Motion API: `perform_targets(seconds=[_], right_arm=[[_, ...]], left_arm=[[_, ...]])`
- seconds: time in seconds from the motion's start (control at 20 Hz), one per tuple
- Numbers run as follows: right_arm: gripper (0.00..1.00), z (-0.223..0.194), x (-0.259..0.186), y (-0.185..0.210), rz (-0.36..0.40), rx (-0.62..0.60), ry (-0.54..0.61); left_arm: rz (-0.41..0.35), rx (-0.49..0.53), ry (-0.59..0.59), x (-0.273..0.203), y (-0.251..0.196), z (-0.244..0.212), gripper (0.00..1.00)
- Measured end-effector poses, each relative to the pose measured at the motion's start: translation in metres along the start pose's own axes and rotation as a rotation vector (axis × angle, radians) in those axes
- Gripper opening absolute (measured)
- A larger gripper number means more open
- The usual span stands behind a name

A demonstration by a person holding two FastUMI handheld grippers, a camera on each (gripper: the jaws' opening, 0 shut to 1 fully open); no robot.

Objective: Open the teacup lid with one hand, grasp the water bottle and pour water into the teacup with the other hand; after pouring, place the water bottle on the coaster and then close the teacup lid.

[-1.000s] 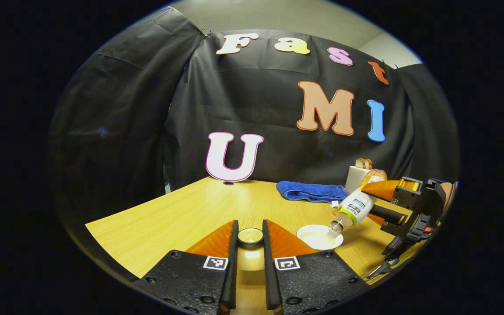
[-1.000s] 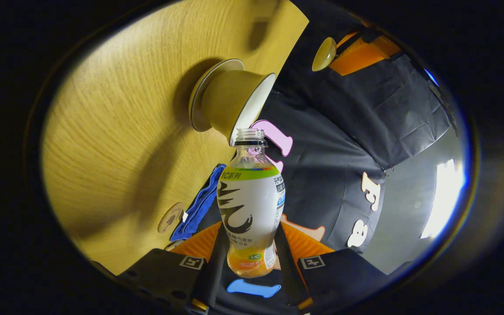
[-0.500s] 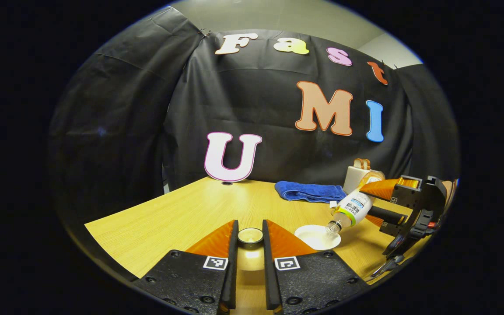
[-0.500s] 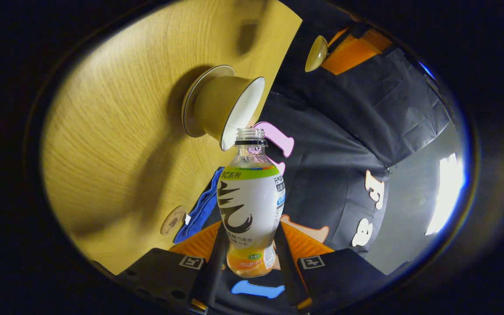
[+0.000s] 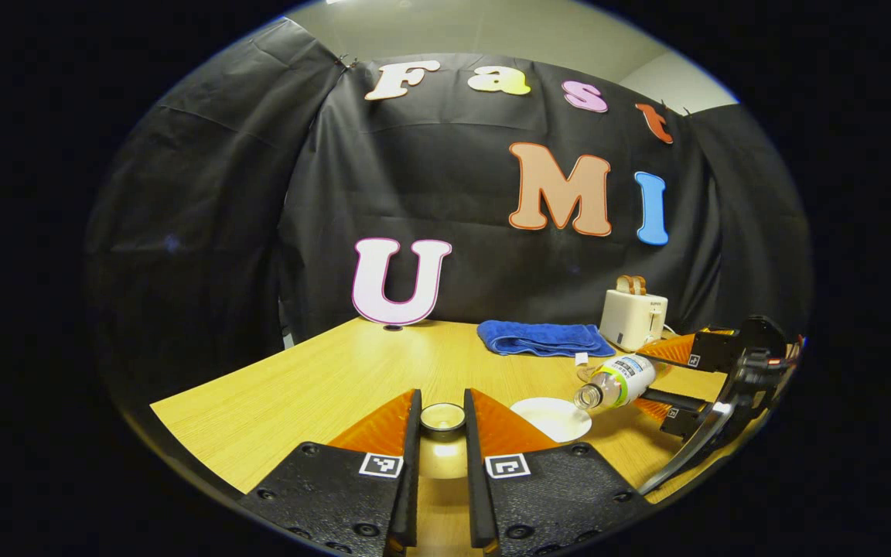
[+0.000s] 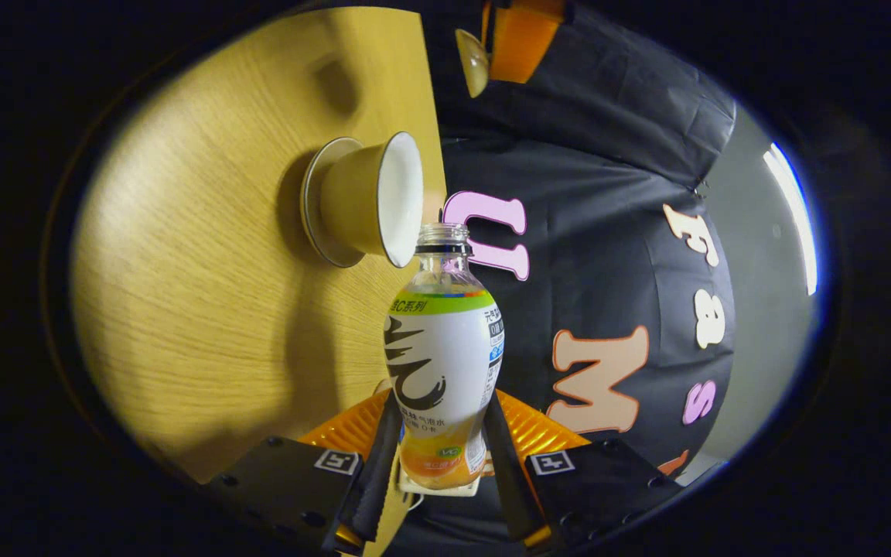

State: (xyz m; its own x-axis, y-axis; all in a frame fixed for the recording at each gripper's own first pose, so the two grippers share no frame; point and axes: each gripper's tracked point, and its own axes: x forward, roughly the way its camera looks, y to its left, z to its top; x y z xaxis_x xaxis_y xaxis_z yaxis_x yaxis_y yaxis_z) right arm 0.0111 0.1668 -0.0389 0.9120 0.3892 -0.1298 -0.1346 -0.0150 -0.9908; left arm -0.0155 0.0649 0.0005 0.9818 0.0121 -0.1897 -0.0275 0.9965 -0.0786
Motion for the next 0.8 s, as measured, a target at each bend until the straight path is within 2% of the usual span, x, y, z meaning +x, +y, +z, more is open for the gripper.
perform_targets(seconds=[0.35,0.8], right_arm=[[0.64,-0.001,-0.008,-0.004,0.064,0.37,0.015],[0.64,-0.035,-0.015,-0.023,0.097,0.858,0.085]], left_arm=[[-0.038,0.037,0.011,0.01,-0.023,0.004,0.24],[-0.11,0.057,0.033,0.029,-0.061,-0.002,0.24]])
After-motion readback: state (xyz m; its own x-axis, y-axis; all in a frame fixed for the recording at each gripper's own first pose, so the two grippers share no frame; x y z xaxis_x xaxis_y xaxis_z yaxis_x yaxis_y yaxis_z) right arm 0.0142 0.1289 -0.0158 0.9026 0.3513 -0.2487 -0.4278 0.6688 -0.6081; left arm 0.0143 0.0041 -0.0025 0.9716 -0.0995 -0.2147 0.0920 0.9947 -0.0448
